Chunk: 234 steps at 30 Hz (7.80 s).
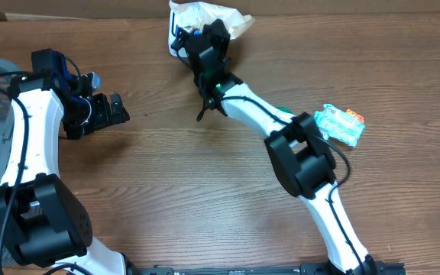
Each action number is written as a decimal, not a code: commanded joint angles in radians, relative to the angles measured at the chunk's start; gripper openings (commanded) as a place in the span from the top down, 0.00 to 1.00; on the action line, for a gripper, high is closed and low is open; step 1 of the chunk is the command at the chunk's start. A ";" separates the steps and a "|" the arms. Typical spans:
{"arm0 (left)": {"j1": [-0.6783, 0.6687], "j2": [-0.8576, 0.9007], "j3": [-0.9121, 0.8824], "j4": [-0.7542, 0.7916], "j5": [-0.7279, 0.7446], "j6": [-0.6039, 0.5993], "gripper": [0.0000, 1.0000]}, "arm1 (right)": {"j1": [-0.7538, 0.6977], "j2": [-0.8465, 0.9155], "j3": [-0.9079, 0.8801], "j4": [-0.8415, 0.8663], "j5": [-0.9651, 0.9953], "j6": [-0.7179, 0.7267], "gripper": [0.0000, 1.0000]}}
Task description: Scan the item barcode
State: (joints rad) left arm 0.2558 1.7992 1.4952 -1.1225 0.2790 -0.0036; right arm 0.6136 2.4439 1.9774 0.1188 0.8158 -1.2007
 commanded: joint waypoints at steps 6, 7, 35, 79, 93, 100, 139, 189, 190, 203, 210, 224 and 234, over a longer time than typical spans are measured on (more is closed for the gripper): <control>-0.001 -0.015 0.023 0.002 -0.001 0.008 0.00 | 0.029 -0.435 0.014 -0.455 -0.056 0.480 0.96; -0.001 -0.015 0.023 0.002 -0.002 0.008 0.00 | 0.037 -0.481 0.014 -0.541 -0.082 0.553 0.96; -0.002 -0.015 0.023 0.002 -0.002 0.008 0.00 | -0.873 -0.833 -0.331 -1.288 -1.298 1.376 0.96; -0.002 -0.015 0.023 0.002 -0.001 0.008 0.00 | -0.587 -0.581 -0.241 -1.335 -0.967 1.390 0.38; -0.002 -0.015 0.023 0.002 -0.002 0.008 0.00 | -0.489 -0.581 -0.546 -1.106 -0.821 1.662 0.81; -0.002 -0.015 0.023 0.002 -0.002 0.008 0.00 | -0.393 -0.581 -0.571 -1.099 -0.829 1.611 0.82; -0.008 -0.015 0.023 0.002 -0.001 0.008 0.00 | 0.005 -0.568 -0.414 -0.954 -0.739 0.849 0.00; -0.008 -0.015 0.023 0.002 -0.002 0.008 0.00 | -0.037 -0.428 -0.373 -0.982 -0.769 1.560 0.00; -0.008 -0.015 0.023 0.002 -0.002 0.008 0.00 | -0.042 -0.430 -0.358 -0.986 -0.756 1.498 0.00; -0.008 -0.015 0.023 0.002 -0.001 0.008 0.00 | -0.081 -0.429 -0.338 -0.995 -0.808 0.982 0.07; -0.008 -0.015 0.023 0.002 -0.001 0.008 0.00 | -0.081 -0.407 -0.341 -0.995 -0.842 0.964 0.11; -0.008 -0.015 0.023 0.002 -0.002 0.008 0.00 | -0.081 -0.354 -0.341 -0.984 -0.848 0.968 0.35; -0.008 -0.015 0.023 0.002 -0.001 0.008 0.00 | -0.081 -0.355 -0.329 -0.989 -0.849 1.020 0.44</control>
State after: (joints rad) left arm 0.2550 1.7992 1.4952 -1.1217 0.2790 -0.0036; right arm 0.5343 2.0907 1.6287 -0.8688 -0.0219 -0.2176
